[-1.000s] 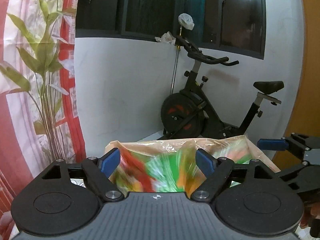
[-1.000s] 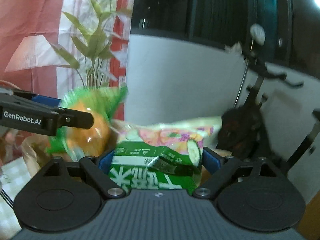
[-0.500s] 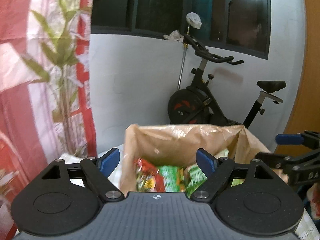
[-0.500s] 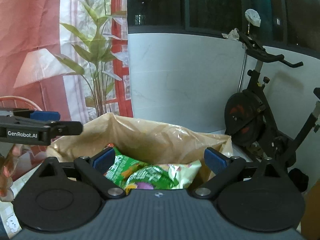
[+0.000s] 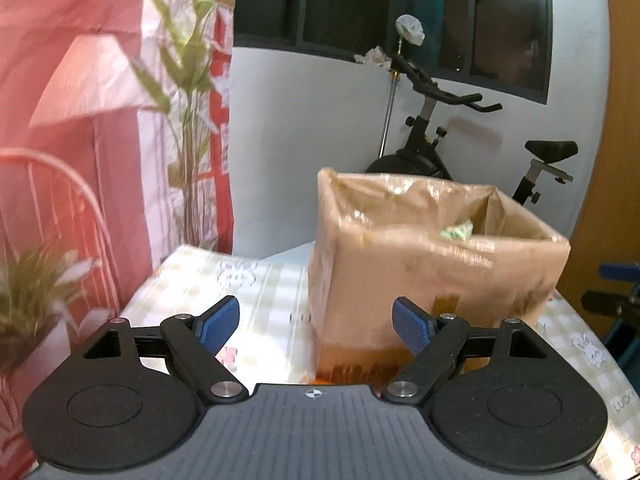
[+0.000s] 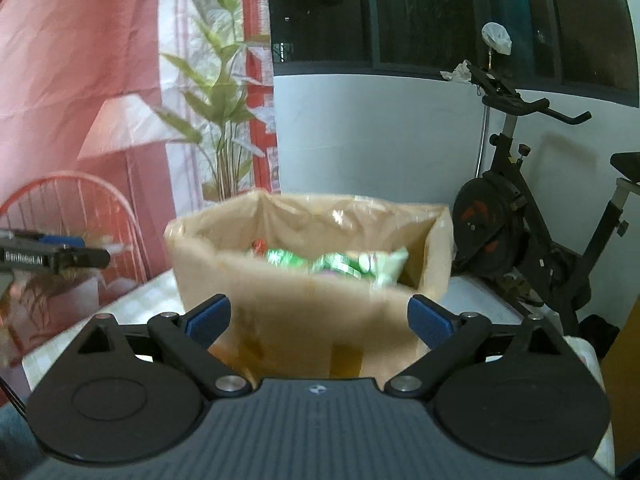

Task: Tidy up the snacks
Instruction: 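Move both tools back from the box toward the remaining snacks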

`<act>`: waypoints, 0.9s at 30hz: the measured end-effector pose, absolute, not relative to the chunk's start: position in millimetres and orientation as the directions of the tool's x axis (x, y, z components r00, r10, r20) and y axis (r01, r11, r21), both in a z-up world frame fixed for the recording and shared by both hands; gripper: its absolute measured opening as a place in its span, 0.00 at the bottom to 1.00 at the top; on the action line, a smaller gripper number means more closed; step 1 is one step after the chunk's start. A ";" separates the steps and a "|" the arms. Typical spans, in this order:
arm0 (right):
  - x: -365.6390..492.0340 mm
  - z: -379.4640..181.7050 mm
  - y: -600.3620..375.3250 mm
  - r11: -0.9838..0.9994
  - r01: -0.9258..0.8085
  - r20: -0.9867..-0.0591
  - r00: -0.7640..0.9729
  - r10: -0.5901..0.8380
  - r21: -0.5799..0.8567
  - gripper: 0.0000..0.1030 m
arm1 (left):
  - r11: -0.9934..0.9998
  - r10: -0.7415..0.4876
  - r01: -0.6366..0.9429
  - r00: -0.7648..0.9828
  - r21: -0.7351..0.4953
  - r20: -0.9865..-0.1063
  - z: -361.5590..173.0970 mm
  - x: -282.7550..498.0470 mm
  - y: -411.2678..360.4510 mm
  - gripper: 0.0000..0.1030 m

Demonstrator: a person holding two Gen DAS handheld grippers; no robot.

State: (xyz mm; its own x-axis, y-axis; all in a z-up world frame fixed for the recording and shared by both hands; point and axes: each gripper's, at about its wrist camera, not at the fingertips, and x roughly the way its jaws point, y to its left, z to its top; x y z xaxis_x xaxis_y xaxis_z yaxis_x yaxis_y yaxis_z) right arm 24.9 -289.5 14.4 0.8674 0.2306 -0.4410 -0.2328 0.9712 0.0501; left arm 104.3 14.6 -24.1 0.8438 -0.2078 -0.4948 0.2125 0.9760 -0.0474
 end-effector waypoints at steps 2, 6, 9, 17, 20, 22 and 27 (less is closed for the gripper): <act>12.8 -0.2 -287.1 0.974 -0.223 -0.454 0.864 0.218 0.043 0.93 | 0.977 -0.208 0.206 0.840 -0.060 -0.502 -36.3 99.1 13.8 0.83; -2.0 -29.0 -286.7 0.982 -0.182 -0.495 0.849 0.186 0.056 0.93 | 0.975 -0.214 0.210 0.827 -0.068 -0.521 -63.4 94.7 4.1 0.83; -10.1 -51.4 -285.6 0.986 -0.164 -0.539 0.827 0.160 0.041 0.90 | 0.972 -0.229 0.212 0.796 -0.097 -0.561 -84.6 93.6 -0.7 0.83; -24.1 -104.3 -288.3 0.988 -0.128 -0.662 0.735 0.149 0.080 0.87 | 0.978 -0.209 0.158 0.754 -0.136 -0.623 -127.4 90.8 7.5 0.83; -25.6 -117.8 -289.2 0.988 -0.130 -0.701 0.696 0.155 0.089 0.87 | 0.977 -0.203 0.112 0.736 -0.179 -0.646 -142.7 89.2 18.2 0.83; -26.7 -125.7 -287.2 0.988 -0.133 -0.722 0.676 0.151 0.082 0.87 | 0.979 -0.188 0.085 0.726 -0.185 -0.661 -150.8 89.3 21.3 0.83; -31.3 -135.1 -280.7 0.987 -0.162 -0.753 0.646 0.123 0.023 0.87 | 0.979 -0.173 0.051 0.725 -0.199 -0.667 -158.7 94.2 29.7 0.83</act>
State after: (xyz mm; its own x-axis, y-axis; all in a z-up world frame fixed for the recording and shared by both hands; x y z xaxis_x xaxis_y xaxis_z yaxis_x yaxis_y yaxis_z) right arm -31.3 -280.7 -135.1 0.6460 0.1234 -0.7533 -0.1621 0.9865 0.0227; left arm 94.2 29.7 -158.7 0.7248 -0.1735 -0.6667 0.0513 0.9787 -0.1988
